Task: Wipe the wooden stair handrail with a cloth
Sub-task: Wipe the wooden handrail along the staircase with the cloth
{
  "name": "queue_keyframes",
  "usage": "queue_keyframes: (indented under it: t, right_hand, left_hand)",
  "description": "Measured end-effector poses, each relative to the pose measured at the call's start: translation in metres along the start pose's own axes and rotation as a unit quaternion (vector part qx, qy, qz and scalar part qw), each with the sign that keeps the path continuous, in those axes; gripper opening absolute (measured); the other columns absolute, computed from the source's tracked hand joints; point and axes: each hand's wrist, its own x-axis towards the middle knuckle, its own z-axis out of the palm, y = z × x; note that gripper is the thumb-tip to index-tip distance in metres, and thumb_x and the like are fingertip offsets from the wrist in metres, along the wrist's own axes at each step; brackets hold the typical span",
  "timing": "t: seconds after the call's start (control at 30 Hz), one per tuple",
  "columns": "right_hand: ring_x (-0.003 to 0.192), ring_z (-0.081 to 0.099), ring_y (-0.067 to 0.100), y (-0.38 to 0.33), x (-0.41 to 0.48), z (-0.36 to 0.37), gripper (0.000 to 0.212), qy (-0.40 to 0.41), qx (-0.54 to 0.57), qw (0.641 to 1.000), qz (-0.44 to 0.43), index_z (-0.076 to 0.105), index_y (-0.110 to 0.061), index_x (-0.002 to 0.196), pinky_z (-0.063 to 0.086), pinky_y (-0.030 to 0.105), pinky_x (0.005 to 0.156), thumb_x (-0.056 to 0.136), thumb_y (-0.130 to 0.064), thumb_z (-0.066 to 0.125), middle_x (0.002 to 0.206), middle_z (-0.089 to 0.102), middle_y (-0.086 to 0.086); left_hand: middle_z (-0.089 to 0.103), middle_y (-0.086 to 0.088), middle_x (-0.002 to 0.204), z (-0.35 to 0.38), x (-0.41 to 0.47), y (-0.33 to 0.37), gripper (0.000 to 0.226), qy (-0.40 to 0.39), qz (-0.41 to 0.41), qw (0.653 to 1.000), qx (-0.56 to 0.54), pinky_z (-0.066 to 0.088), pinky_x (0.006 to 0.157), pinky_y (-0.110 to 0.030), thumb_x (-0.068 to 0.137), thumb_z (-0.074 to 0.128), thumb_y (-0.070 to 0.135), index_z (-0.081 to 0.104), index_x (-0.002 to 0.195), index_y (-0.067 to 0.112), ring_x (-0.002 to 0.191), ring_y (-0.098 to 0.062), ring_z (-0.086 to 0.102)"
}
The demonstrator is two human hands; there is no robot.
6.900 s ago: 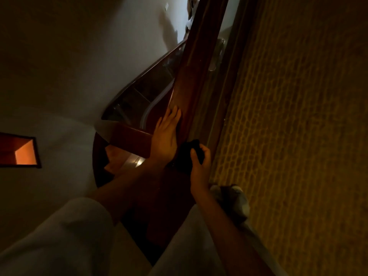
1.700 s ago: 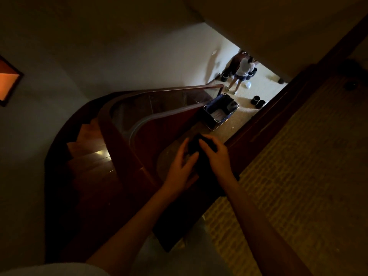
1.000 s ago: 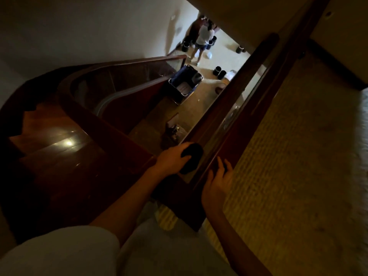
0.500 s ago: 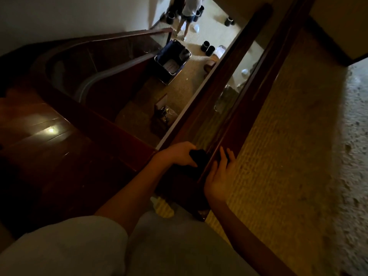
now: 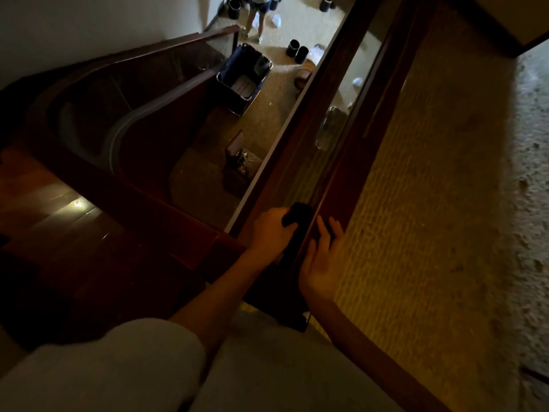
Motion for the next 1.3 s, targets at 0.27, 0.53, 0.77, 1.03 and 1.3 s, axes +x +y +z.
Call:
queue_keyframes:
  t: [0.27,0.53,0.77,1.03,1.3]
  right_hand:
    - [0.136,0.042,0.030,-0.001,0.000,-0.001,0.047,0.018,0.000,1.000,-0.003,0.052,-0.011,0.140,0.031,0.059,0.112,0.101,-0.029,0.032,0.147,0.044,0.014]
    - [0.133,0.046,0.034,-0.006,0.000,-0.007,0.039,0.036,0.001,0.999,-0.015,0.055,-0.008,0.136,0.036,0.061,0.108,0.099,-0.016,0.048,0.143,0.047,0.019]
    - [0.131,0.048,0.039,-0.010,0.001,-0.008,0.039,0.033,0.010,0.999,-0.013,0.057,-0.002,0.133,0.039,0.060,0.106,0.094,-0.007,0.057,0.140,0.049,0.024]
    - [0.125,0.051,0.044,-0.006,0.001,-0.001,0.038,0.056,0.034,0.997,-0.033,0.060,0.002,0.128,0.045,0.060,0.100,0.090,0.004,0.061,0.133,0.052,0.029]
    - [0.126,0.050,0.043,-0.015,0.003,-0.013,0.038,0.028,0.038,0.999,-0.015,0.058,0.005,0.130,0.035,0.047,0.108,0.092,0.003,0.061,0.135,0.051,0.030]
  left_hand:
    - [0.061,-0.011,0.102,-0.006,-0.011,0.010,0.022,-0.219,0.002,0.956,0.194,0.051,0.074,-0.032,0.096,0.050,0.014,0.053,0.116,0.007,0.091,-0.027,0.061]
    - [0.050,-0.003,0.073,-0.011,-0.024,0.008,0.005,-0.220,0.051,0.934,0.277,0.036,0.053,-0.023,0.094,0.049,0.009,0.054,0.093,0.008,0.069,-0.022,0.054]
    - [0.059,-0.015,0.124,0.022,-0.008,0.009,0.038,-0.071,-0.100,0.980,0.159,0.049,0.087,-0.033,0.101,0.043,0.012,0.042,0.139,0.003,0.108,-0.028,0.061]
    - [0.064,-0.017,0.107,0.013,-0.038,0.002,0.047,-0.083,0.006,0.989,0.122,0.043,0.060,-0.023,0.102,0.039,0.008,0.031,0.148,0.007,0.080,-0.021,0.059]
    - [0.063,-0.012,0.119,0.024,-0.005,0.025,0.047,0.008,0.001,1.000,-0.004,0.050,0.092,-0.035,0.102,0.041,0.010,0.035,0.149,0.014,0.108,-0.026,0.062]
